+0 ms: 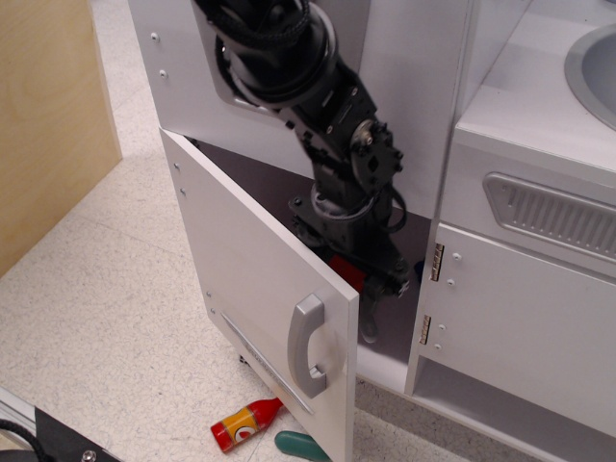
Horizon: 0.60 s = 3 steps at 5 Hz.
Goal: Open low fridge
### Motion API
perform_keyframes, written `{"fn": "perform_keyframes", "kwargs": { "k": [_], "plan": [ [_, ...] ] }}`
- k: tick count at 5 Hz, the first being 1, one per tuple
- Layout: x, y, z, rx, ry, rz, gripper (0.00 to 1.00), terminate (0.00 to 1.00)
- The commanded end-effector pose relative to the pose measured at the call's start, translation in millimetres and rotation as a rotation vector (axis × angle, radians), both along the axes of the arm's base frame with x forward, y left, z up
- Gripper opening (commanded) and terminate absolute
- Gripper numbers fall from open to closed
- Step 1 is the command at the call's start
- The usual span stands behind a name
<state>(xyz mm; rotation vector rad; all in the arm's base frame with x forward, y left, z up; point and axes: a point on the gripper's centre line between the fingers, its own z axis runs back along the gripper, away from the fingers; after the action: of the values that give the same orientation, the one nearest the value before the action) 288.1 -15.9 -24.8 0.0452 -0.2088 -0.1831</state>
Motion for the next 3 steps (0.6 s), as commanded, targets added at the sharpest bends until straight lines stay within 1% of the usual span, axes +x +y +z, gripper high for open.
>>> {"fn": "perform_keyframes", "kwargs": {
  "k": [1,2,3],
  "plan": [
    [-29.3,40.3,2.7,0.001,0.063,-0.022,1.00,0.00],
    [-49.5,64.5,1.6,0.019,0.079,-0.039,1.00,0.00],
    [-62.7,88.4,5.9,0.040,0.076,-0.044,1.00,0.00]
  ]
}}
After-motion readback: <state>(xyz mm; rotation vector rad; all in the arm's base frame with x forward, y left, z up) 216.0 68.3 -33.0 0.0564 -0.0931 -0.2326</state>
